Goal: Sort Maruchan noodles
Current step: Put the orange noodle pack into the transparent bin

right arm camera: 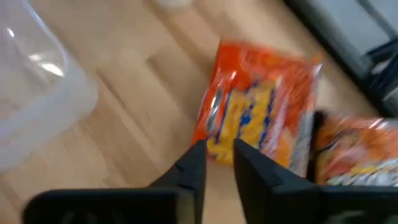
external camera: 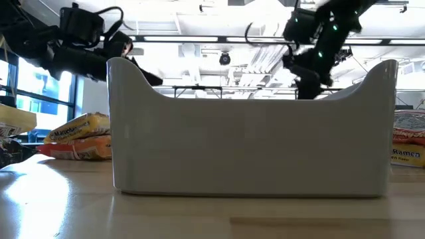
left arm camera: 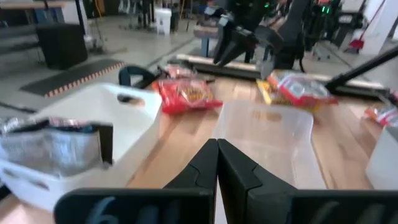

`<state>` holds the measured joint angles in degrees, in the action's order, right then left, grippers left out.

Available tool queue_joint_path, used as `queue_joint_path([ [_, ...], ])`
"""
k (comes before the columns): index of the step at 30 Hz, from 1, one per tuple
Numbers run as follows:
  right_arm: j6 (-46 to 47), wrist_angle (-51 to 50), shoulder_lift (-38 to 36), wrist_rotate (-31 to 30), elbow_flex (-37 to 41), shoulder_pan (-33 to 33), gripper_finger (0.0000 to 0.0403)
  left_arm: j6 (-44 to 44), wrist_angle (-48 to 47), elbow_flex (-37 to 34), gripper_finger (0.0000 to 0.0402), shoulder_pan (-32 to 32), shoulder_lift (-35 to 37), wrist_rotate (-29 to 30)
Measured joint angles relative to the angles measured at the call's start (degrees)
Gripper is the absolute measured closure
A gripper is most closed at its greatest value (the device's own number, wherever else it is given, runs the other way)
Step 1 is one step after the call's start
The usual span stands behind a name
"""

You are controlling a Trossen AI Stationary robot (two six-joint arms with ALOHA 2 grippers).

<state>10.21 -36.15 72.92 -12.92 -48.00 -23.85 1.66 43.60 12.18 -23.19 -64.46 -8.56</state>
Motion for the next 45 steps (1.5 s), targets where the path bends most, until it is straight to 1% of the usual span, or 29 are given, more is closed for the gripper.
queue_joint_path([
  [3, 3.1, 4.1, 1.5, -1.7, 4.1, 3.0, 0.0283, -0.7, 1.0, -0.1, 0.0401, 0.4, -2.3, 0.2],
  [7, 7.5, 7.7, 4.9, -4.7, 6.3, 5.6, 0.0211, 2.4, 7.6, 0.0, 0.0401, 0.5, -5.6, 0.2],
  [9, 9.2, 8.0, 7.1, -8.1, 5.8, 6.6, 0.0182, 2.9, 8.7, 0.0, 0.0401, 0.8, -6.8, 0.2],
  [11, 9.9, 8.1, 9.2, -12.3, 5.4, 7.3, 0.0163, 2.4, 9.4, 0.0, 0.0401, 1.2, -7.8, 0.2],
  [13, 9.8, 10.2, 11.7, -15.2, 4.9, 7.7, 0.0153, 1.9, 9.3, 0.0, 0.0401, 1.6, -8.1, 0.2],
  [18, 7.8, 11.7, 17.3, -16.2, 2.5, 7.8, 0.0155, 3.2, 8.6, 0.0, 0.0401, 3.4, -8.1, 0.3],
  [21, 7.8, 11.8, 20.3, -18.8, 0.5, 7.8, 0.0157, 1.3, 10.3, 0.1, 0.0401, 3.9, -8.1, 0.9],
  [23, 7.7, 12.2, 22.0, -20.4, -0.5, 7.7, 0.016, 1.9, 10.4, 0.8, 0.0401, 3.9, -8.1, 1.6],
  [27, 5.2, 12.8, 26.0, -22.4, -1.5, 5.8, 0.0171, 4.7, 10.0, 2.3, 0.0401, 3.9, -7.9, 1.6],
  [30, 2.7, 12.5, 28.4, -22.5, -1.7, 4.1, 0.0195, 4.6, 9.5, 3.0, 0.0401, 4.7, -7.9, 1.4],
  [33, 2.6, 11.6, 29.4, -23.6, -1.8, 3.6, 0.0235, 2.6, 9.2, 4.0, 0.0401, 5.8, -7.9, 1.3],
  [36, 2.6, 11.2, 28.8, -23.8, -1.8, 3.6, 0.0286, 4.2, 8.6, 5.1, 0.0401, 7.2, -7.9, 1.2],
  [41, 2.6, 8.2, 25.2, -20.0, -1.5, 4.6, 0.0379, 3.8, 6.2, 6.1, 0.0401, 10.1, -7.9, 1.2],
  [43, 2.8, 6.2, 22.8, -17.7, -1.4, 5.2, 0.0396, 3.6, 5.2, 6.5, 0.0401, 10.9, -7.9, 1.2],
  [45, 3.5, 4.7, 20.1, -14.3, -1.4, 5.4, 0.0391, 4.0, 3.9, 6.9, 0.0401, 11.5, -7.9, 1.5],
])
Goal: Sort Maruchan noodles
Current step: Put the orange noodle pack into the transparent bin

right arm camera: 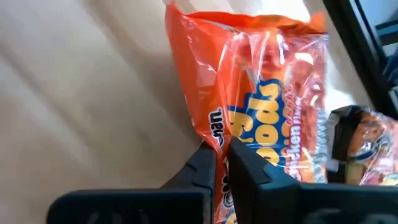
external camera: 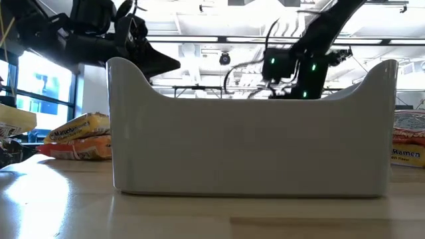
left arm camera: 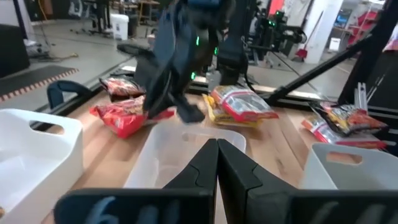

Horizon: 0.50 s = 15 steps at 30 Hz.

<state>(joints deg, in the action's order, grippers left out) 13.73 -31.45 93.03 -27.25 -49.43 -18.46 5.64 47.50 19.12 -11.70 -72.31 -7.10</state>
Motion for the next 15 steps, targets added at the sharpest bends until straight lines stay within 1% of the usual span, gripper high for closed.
queue_joint_path([
  [2, 1.0, -1.1, -3.0, 3.7, 0.0, 0.1, 0.0389, 0.1, -1.6, 0.5, 0.0399, 0.5, 0.0, 0.1],
  [4, 1.5, -1.6, -5.8, 6.6, 0.0, 0.4, 0.0397, 0.1, -3.2, 1.1, 0.0394, 0.6, 0.0, 0.2],
  [7, 1.5, -1.7, -9.6, 9.7, 0.0, 1.0, 0.04, -0.5, -6.2, 2.0, 0.0379, 0.6, 0.0, 0.2],
  [10, 1.9, -1.6, -13.0, 13.9, 0.0, 1.0, 0.0402, -2.5, -7.2, 2.6, 0.0361, 0.6, 0.0, 0.2],
  [15, 3.4, -1.6, -16.7, 17.2, 0.0, 1.0, 0.0403, -7.8, -10.1, 5.4, 0.0326, 0.6, -0.1, 0.2],
])
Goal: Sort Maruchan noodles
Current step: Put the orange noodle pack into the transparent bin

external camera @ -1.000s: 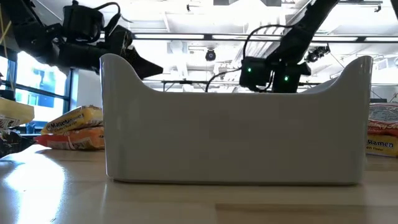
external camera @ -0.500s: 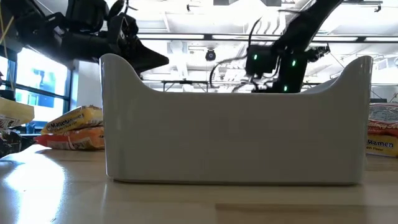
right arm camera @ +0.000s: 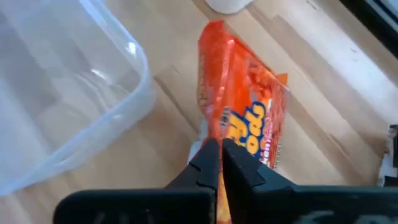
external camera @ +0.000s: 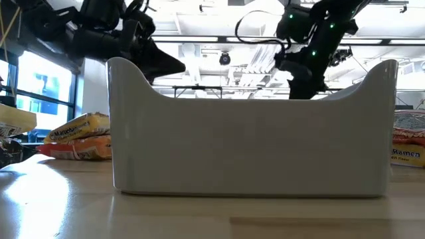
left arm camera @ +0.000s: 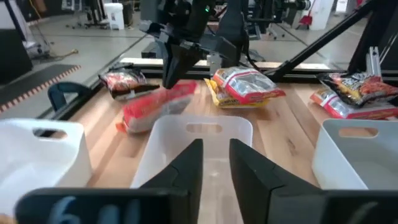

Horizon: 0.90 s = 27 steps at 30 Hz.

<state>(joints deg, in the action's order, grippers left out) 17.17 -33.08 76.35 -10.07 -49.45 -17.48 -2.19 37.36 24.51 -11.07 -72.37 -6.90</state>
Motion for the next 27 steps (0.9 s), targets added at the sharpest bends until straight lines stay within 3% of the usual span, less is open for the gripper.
queue_joint_path([
  [5, 0.7, 0.0, -0.5, 4.0, 0.0, -0.3, 0.0403, -1.1, -4.7, 4.5, 0.0294, 0.0, -1.6, 0.0],
  [11, 0.5, -2.1, -0.5, 3.4, 0.0, 2.5, 0.0381, -1.5, -4.9, 5.5, 0.0287, 0.0, -3.8, 0.1],
  [16, -0.8, -4.7, -0.3, -3.5, 1.0, 11.1, 0.0289, -1.2, -2.1, 3.8, 0.0311, 0.0, -3.8, 0.3],
  [22, -2.5, -2.1, -0.1, -17.2, 7.4, 24.0, 0.0165, -0.9, 2.1, 2.2, 0.0342, -0.1, -3.6, 2.5],
  [27, -12.9, 11.5, -0.1, -23.7, 14.1, 28.9, 0.013, -1.0, 2.1, 2.1, 0.0355, -0.3, -3.6, 2.7],
])
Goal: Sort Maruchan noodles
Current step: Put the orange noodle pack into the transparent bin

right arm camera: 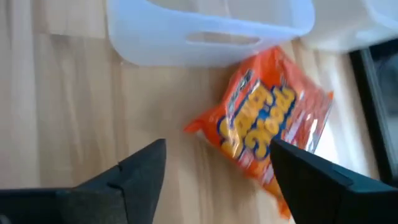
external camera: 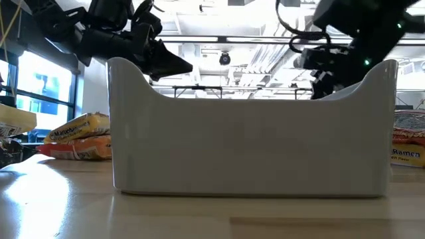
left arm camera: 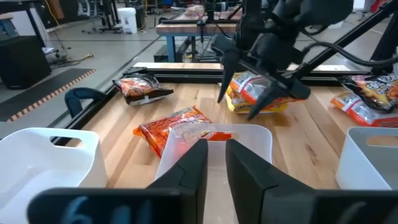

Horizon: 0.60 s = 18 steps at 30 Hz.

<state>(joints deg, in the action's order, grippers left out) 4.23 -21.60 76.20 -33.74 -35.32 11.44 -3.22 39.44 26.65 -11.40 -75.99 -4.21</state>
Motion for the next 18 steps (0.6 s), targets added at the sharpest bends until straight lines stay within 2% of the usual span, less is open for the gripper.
queue_joint_path([
  [5, -9.5, 9.0, 0.0, 0.2, 3.6, -2.4, 0.014, 0.0, -0.1, 0.0, 0.0357, -0.3, 0.0, 0.0],
  [12, -19.9, 10.8, 0.0, 10.2, 3.9, -9.5, 0.0174, 0.1, -0.1, 0.0, 0.0357, -0.3, 0.0, 0.0],
  [18, -25.7, 10.8, 0.0, 13.0, 3.9, -13.3, 0.0182, 0.1, -0.1, 0.0, 0.0357, -0.3, 0.0, 0.0],
])
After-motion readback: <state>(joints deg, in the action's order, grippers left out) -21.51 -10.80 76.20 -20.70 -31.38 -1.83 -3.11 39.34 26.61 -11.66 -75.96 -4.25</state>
